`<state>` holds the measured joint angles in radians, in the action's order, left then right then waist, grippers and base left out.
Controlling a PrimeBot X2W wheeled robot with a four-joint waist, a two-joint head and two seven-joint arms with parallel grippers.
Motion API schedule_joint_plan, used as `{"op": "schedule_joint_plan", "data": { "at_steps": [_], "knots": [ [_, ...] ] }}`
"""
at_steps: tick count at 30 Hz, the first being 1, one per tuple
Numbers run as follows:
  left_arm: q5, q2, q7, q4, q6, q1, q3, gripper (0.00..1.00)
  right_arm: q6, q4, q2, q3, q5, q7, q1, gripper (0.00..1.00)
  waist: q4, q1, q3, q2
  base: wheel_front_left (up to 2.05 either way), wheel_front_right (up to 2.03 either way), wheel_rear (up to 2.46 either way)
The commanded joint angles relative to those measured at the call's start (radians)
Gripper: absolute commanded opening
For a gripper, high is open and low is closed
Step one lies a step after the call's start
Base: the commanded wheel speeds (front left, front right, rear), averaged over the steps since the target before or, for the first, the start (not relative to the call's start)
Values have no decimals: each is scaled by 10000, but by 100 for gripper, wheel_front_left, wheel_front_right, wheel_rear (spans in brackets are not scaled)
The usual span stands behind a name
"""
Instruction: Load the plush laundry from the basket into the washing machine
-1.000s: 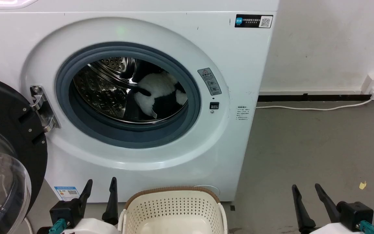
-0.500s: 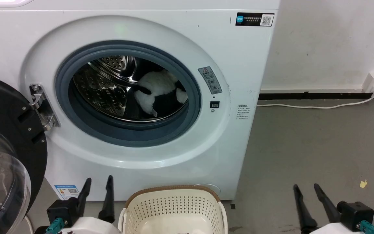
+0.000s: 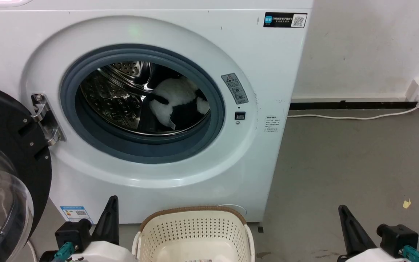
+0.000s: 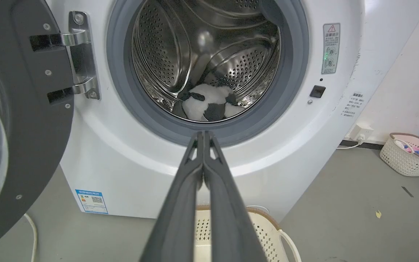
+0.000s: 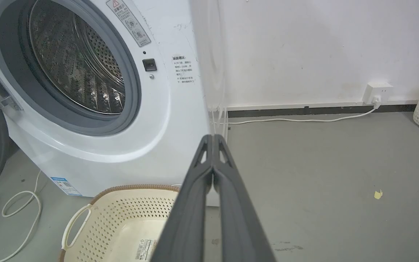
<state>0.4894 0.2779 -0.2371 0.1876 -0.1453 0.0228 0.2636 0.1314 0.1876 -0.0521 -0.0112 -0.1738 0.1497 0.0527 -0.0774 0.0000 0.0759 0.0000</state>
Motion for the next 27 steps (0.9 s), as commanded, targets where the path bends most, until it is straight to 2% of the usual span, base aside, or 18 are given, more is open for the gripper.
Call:
{"op": "schedule_joint_plan", "data": {
  "at_steps": [1, 27],
  "knots": [
    [-153, -72, 62, -78, 69, -21, -105, 0, -1, -91, 3, 10, 92, -45, -46, 0, 12, 0, -10, 0, 0, 0, 0],
    [-1363, -635, 651, -537, 422, -74, -751, 0, -2, -546, 7, 36, 512, -415, -169, 0, 206, 0, -201, 0, 0, 0, 0]
  ]
}}
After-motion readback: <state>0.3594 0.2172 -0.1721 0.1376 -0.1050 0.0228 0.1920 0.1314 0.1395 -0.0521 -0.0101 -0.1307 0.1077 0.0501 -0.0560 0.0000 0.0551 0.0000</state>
